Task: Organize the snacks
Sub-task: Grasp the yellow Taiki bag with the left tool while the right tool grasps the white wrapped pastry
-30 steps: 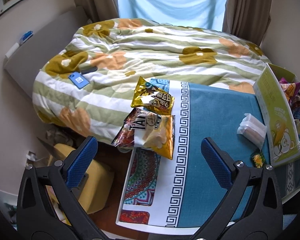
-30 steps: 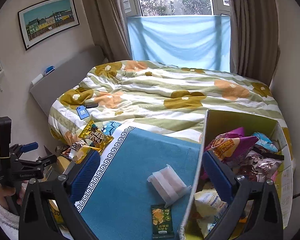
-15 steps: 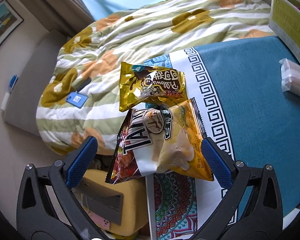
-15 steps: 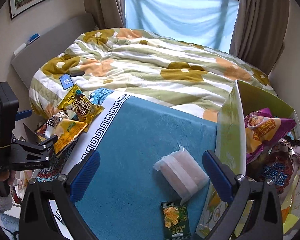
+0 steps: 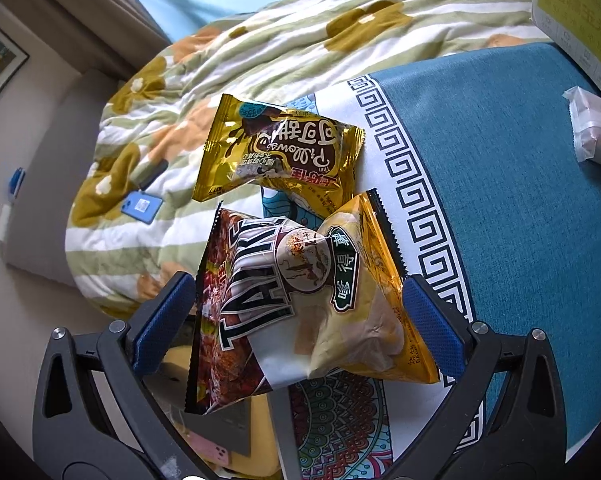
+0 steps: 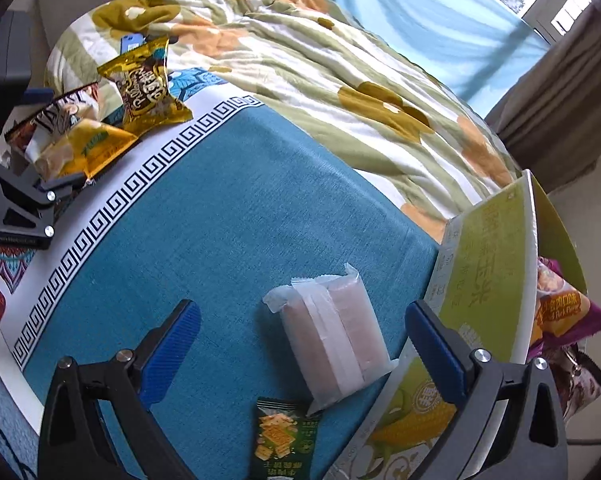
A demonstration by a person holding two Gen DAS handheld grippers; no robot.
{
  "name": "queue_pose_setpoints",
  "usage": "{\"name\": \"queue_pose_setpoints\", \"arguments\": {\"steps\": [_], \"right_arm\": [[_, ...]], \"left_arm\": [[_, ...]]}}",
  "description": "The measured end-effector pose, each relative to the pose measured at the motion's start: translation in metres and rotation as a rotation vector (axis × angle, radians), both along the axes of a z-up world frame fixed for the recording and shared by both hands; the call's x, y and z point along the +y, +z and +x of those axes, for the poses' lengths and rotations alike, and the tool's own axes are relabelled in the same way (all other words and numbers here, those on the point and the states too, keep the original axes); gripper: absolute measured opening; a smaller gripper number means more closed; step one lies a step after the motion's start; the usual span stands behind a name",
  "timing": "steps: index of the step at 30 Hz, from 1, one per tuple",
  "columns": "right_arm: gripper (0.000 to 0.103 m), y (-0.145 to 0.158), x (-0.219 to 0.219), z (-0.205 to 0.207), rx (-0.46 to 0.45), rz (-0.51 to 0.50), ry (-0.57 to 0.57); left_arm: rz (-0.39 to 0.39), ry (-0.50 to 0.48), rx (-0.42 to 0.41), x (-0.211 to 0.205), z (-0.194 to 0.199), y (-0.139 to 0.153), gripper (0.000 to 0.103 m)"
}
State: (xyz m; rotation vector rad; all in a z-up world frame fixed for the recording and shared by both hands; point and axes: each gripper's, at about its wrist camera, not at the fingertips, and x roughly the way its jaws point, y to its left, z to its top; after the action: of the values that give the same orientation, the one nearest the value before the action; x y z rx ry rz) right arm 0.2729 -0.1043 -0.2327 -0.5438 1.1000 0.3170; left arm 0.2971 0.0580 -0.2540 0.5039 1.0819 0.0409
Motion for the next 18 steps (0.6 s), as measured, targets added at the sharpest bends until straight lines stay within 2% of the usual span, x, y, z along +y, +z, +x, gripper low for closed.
{"name": "queue_pose_setpoints", "arguments": {"steps": [1,2,3,6,12,16,18], "right_arm": [[0.102,-0.002,0.000,0.001,0.011,-0.013,0.018],[0.102,-0.005,-0.001,0.002,0.024,-0.023,0.032],[0.102,-0.006,-0.002,0.004,0.035,-0.031,0.044],[0.102,-0.010,-0.005,0.009,0.067,-0.045,0.065],[0.102,-0.017,-0.010,0.024,0.130,-0.069,0.103],[0.102,-0.020,-0.010,0.034,0.190,-0.070,0.139],[0.102,-0.025,-0.008,0.039,0.214,-0.106,0.157]], "left_arm": [[0.000,-0.002,-0.002,0.000,-0.001,0.000,0.099],[-0.014,-0.009,0.008,-0.001,-0.001,-0.001,0.082],[-0.017,-0.005,0.023,-0.002,-0.001,-0.003,0.077],[0.003,-0.020,0.014,-0.005,-0.003,-0.004,0.077],[-0.017,-0.018,0.012,-0.001,-0.004,0.001,0.070],[-0.041,-0.010,0.014,0.003,-0.005,0.004,0.069],[-0.052,-0.006,0.014,0.004,-0.006,0.006,0.068]]}}
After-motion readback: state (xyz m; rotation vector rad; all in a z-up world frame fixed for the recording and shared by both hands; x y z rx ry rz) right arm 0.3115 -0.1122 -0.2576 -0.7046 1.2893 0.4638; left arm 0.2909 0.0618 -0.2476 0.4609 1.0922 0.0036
